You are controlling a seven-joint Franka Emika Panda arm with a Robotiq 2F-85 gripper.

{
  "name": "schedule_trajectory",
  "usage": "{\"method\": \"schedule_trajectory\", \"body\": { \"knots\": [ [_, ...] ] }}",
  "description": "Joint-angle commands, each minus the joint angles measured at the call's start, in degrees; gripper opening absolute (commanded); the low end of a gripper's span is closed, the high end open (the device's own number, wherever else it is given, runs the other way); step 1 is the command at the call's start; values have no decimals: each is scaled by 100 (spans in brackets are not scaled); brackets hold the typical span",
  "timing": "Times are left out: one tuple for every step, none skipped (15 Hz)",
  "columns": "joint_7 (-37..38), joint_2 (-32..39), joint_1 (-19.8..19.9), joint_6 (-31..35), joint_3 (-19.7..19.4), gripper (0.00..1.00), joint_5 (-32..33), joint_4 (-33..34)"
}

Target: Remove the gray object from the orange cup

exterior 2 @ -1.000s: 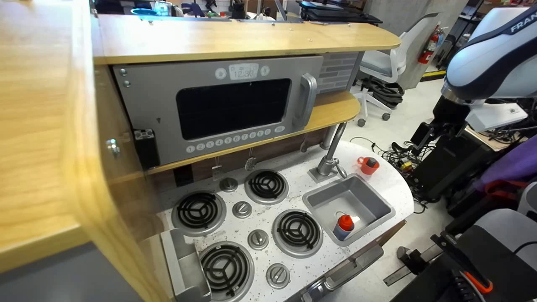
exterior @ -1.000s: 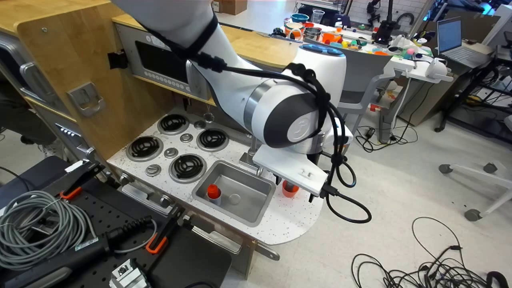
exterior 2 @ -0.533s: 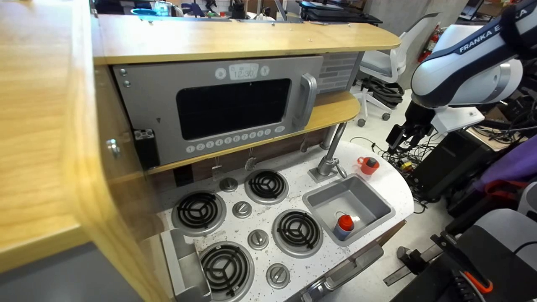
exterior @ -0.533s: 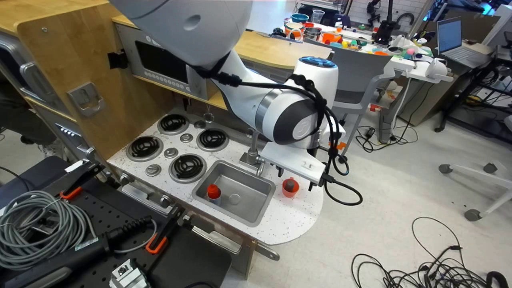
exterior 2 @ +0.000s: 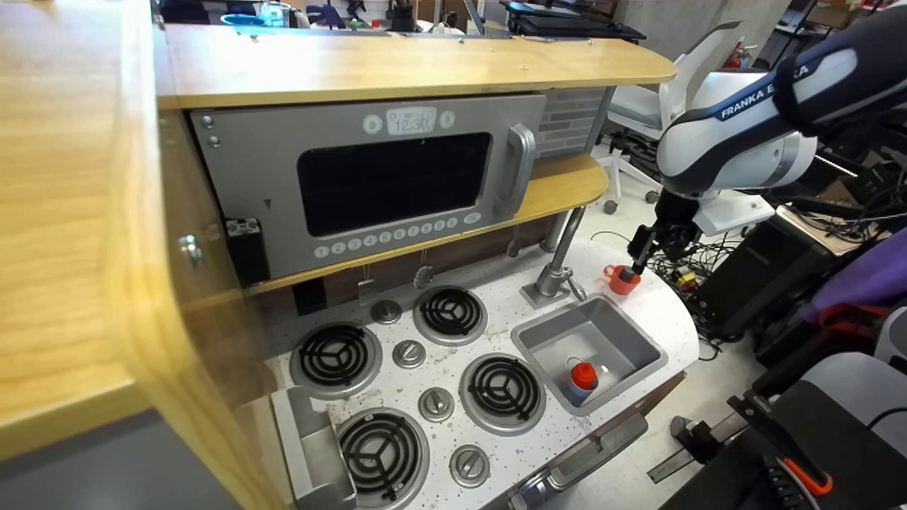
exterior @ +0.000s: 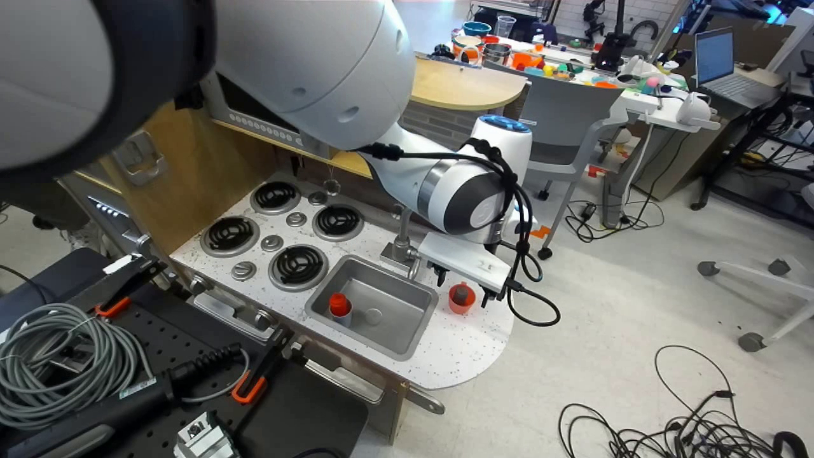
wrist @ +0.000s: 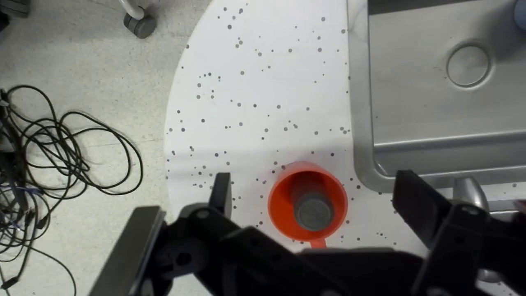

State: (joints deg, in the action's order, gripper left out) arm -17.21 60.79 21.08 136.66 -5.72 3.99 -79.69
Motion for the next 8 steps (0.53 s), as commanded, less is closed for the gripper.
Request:
{"method": "schedule_trajectory", "body": {
  "knots": [
    [-100, 577, 73, -417, 107, 100, -93, 875],
    [-118, 665, 84, -450, 149, 100, -117, 1005],
    [-125, 743, 83, -479, 171, 100, -125, 1113],
    [-137, 824, 77, -527, 194, 100, -127, 1226],
    [-128, 905, 59, -559, 194, 100, -112, 1334],
    [-126, 976, 51, -599, 202, 100, -107, 1430],
    [-129, 1028, 48, -610, 216, 100, -107, 1502],
    [-132, 1084, 42, -613, 222, 100, -100, 1569]
  ]
}}
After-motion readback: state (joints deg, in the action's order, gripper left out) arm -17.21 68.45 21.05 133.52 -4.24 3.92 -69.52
